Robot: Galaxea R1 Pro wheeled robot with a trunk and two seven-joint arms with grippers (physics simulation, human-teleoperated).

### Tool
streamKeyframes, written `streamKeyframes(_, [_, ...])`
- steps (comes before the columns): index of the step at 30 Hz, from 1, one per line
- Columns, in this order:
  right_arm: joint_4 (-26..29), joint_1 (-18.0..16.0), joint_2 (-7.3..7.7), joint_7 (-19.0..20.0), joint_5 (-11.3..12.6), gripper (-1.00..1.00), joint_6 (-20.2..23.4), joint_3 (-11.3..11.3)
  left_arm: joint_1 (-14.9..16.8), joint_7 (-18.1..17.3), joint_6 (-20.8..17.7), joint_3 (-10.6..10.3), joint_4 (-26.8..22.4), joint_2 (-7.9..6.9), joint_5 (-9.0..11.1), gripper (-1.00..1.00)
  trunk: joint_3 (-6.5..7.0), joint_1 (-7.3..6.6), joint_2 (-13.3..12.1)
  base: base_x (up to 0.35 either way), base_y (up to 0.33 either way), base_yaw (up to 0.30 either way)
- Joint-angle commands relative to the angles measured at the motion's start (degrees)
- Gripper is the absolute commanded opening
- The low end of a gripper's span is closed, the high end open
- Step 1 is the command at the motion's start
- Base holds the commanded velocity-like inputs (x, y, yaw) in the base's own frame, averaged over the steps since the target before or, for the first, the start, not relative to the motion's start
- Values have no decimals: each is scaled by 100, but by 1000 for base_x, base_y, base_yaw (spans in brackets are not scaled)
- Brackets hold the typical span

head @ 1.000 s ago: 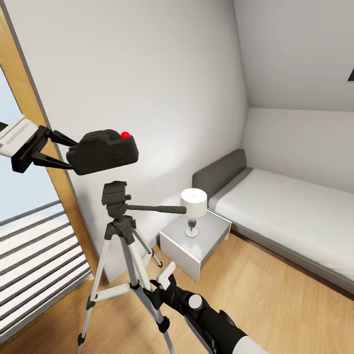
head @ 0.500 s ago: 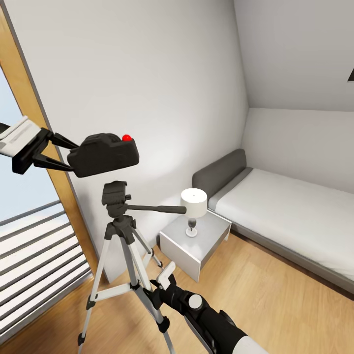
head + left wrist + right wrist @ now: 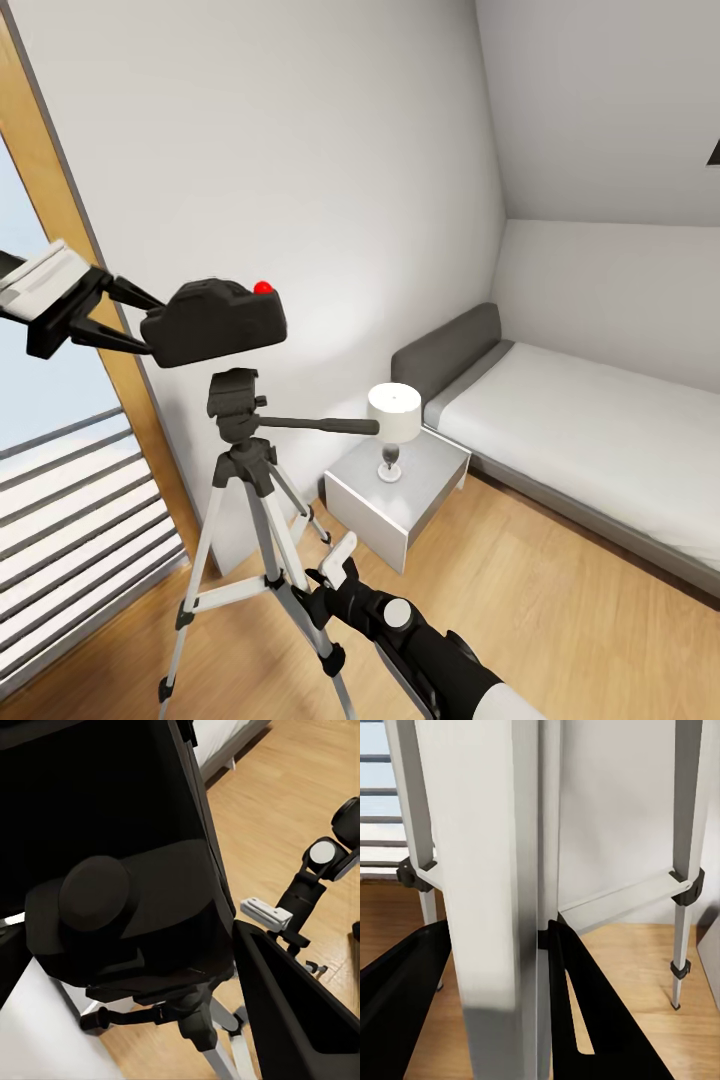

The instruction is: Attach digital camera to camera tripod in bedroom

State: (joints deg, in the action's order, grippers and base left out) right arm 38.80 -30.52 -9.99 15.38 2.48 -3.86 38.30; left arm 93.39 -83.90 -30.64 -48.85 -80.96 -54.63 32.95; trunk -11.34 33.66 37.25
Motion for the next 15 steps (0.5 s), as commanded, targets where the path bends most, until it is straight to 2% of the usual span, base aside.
streamKeyframes(1, [-4, -11, -1, 9, 41, -100, -18, 10, 21, 1, -67, -68, -6, -12, 37, -100, -10, 2, 9, 0, 0, 0])
streamKeyframes(7, [-4, -13, -1, 9, 36, -100, -18, 10, 76, 47, -425, -294, -110, 4, 33, -100, -10, 2, 9, 0, 0, 0])
streamKeyframes(15, [-4, -13, -1, 9, 40, -100, -18, 10, 125, 102, -711, -405, -218, -41, 29, -100, -10, 2, 9, 0, 0, 0])
